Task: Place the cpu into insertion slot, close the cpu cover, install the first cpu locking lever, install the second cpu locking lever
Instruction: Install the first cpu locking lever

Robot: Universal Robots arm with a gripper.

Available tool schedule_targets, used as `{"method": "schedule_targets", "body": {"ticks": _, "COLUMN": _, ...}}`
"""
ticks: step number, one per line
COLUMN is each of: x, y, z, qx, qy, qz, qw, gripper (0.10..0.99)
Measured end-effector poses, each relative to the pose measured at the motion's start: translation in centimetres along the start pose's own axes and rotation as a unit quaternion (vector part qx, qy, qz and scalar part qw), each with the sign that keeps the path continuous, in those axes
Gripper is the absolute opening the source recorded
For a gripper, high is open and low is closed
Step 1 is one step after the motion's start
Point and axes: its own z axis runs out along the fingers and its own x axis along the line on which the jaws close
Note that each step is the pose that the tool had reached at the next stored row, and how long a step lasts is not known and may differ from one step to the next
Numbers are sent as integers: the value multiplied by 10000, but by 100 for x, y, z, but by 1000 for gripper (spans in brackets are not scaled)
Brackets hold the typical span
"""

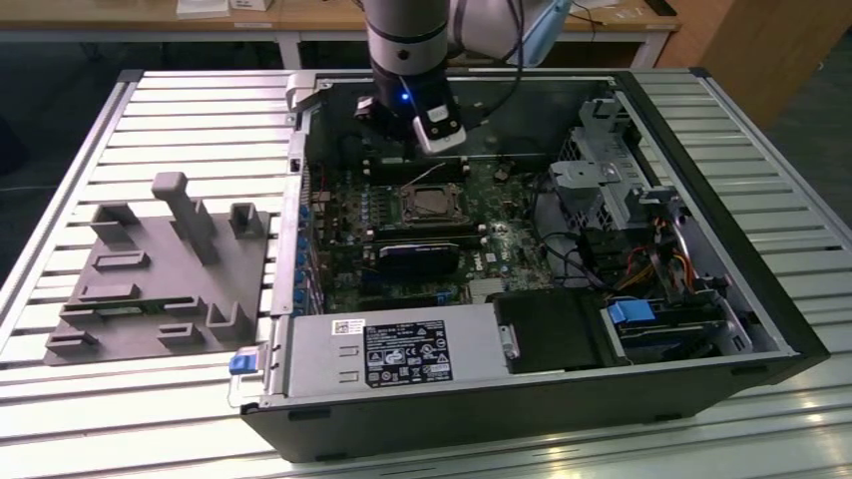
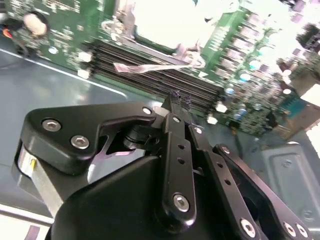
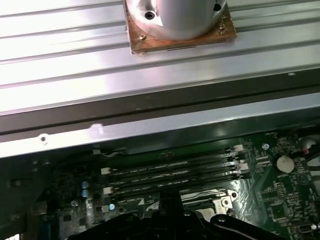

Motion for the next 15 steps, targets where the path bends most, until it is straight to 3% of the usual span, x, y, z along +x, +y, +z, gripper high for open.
{"method": "schedule_targets", "body": {"ticks": 3, "x": -93, "y": 17, "z": 6, "qx": 1, "qy": 7, "qz": 1, "qw": 10000, "gripper": 102}}
{"method": "schedule_targets", "body": {"ticks": 9, "x": -107, "y": 20, "z": 7, "qx": 1, "qy": 6, "qz": 2, "qw": 10000, "gripper": 102}}
{"method": "schedule_targets", "body": {"ticks": 12, "x": -104, "y": 17, "z": 17, "qx": -7, "qy": -43, "qz": -12, "qw": 10000, "gripper": 102}}
{"method": "schedule_targets", "body": {"ticks": 15, "x": -101, "y": 11, "z": 32, "qx": -29, "qy": -152, "qz": -42, "qw": 9999, "gripper": 102}}
